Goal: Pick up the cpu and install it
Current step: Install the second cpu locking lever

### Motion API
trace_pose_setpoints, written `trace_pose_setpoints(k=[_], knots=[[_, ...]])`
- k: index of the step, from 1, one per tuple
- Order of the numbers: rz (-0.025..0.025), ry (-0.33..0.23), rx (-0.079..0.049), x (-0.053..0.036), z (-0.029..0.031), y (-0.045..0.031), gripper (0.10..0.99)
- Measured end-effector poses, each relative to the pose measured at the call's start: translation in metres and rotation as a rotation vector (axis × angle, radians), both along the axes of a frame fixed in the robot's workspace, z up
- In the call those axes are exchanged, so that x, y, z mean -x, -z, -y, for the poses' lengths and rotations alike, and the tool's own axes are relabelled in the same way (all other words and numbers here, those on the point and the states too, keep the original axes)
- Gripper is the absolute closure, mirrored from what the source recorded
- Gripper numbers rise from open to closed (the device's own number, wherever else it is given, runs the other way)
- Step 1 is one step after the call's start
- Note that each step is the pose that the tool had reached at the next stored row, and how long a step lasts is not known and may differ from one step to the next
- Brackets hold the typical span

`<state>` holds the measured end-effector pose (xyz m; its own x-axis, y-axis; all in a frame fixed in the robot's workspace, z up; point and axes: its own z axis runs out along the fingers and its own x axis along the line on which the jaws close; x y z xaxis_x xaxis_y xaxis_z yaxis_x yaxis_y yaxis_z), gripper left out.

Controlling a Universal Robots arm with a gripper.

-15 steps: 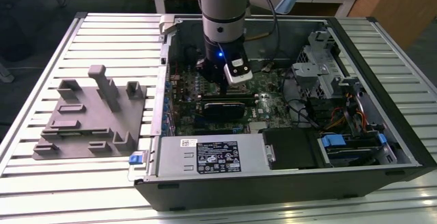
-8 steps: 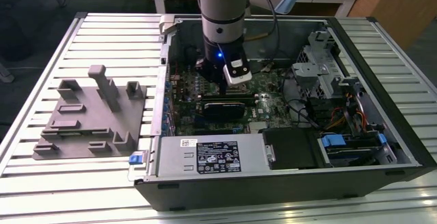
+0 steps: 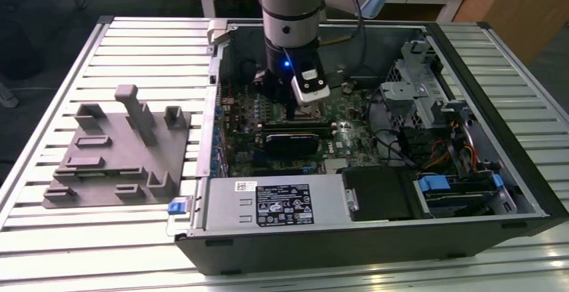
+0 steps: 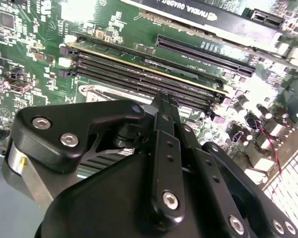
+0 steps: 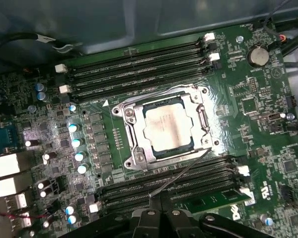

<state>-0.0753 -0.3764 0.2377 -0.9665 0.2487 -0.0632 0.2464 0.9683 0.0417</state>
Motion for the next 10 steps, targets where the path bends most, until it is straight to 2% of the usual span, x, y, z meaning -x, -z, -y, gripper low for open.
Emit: trace_pose_setpoints(k=[6,10], knots=[[0.0000,0.000,0.007,-0.0001,0.0000,-0.0104,0.980],[0.0001,0.000,0.007,-0.0008,0.0000,-0.0122,0.980]])
